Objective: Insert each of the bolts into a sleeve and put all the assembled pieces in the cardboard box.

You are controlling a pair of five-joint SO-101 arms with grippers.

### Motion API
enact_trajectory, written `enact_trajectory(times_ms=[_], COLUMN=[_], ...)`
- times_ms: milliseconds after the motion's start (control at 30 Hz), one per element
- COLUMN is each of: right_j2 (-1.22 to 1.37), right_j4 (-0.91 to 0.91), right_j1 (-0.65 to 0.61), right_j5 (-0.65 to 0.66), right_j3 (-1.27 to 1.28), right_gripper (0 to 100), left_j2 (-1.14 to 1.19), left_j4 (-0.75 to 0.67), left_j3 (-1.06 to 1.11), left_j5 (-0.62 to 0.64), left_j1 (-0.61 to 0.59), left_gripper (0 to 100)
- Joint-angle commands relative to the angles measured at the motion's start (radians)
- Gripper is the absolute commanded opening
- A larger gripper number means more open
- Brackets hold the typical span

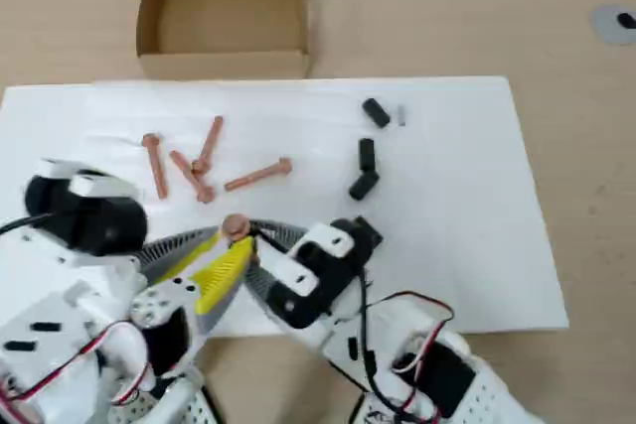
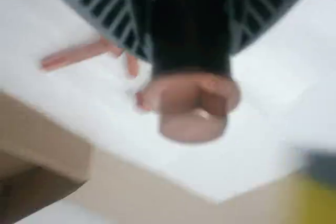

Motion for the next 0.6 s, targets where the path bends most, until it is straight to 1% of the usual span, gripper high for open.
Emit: enact_trajectory(times_ms=[0,100,233,300,433,567], right_j2=[0.079,0.278,0.618,0.782,1.090,1.386], right_j4=[-0.026,-0.023,-0.025,-0.026,-0.026,-0.028], right_j1=[0.113,0.206,0.298,0.325,0.369,0.412], right_j5=[-0.020,-0.063,-0.081,-0.081,-0.080,-0.080], right_j3=[-0.188,-0.378,-0.685,-0.831,-1.090,-1.337], right_gripper=[0.9,0.9,0.9,0.9,0.9,0.9], left_j2=[0.125,0.229,0.337,0.378,0.427,0.429], left_j4=[0.055,0.084,0.081,0.080,0.081,0.078], left_j3=[-0.222,-0.334,-0.384,-0.382,-0.382,-0.345], left_j5=[-0.005,-0.029,-0.169,-0.216,-0.278,-0.304], left_j1=[-0.043,-0.215,-0.480,-0.574,-0.669,-0.704], left_gripper=[13,13,13,13,13,13])
